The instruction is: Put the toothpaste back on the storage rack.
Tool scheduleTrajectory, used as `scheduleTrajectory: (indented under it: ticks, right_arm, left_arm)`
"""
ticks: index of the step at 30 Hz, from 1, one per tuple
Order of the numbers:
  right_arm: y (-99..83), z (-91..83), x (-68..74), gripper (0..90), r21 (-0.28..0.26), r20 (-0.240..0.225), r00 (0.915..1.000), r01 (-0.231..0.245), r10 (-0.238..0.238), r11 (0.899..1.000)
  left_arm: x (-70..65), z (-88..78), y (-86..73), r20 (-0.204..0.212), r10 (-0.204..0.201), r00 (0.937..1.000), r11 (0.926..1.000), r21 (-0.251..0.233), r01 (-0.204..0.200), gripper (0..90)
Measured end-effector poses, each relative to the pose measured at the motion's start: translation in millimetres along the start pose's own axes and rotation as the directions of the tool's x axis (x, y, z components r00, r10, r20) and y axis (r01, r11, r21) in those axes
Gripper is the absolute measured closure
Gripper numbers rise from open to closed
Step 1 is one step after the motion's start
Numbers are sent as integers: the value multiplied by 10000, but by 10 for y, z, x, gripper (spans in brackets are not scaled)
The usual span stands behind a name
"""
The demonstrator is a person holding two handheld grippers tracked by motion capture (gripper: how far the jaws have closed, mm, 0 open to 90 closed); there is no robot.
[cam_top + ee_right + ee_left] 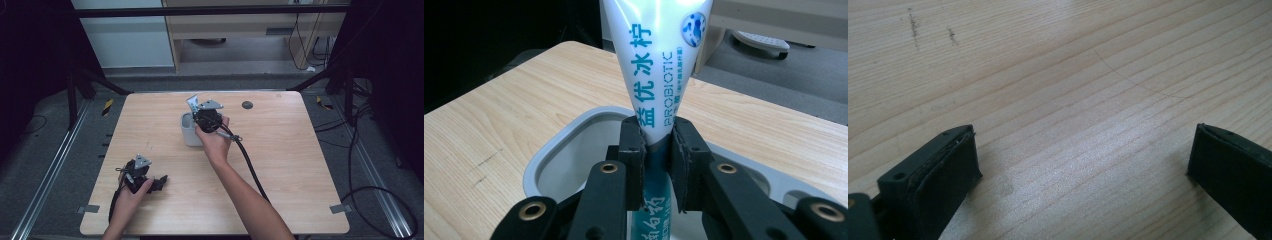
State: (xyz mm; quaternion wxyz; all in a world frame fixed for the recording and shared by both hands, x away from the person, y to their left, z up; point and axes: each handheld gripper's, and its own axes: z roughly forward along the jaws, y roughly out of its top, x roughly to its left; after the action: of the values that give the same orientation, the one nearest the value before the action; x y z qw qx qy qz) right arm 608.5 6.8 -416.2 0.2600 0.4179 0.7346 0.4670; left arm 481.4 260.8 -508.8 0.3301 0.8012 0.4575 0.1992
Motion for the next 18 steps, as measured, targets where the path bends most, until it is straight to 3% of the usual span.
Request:
scheduleTrajectory:
  ticks: [18]
  right_arm:
    - [30, -18, -9, 742, 31, -49, 9999, 143, -143, 9999]
  left_arm:
    - [2, 0, 1, -8, 33, 10000, 10000, 2, -33, 0]
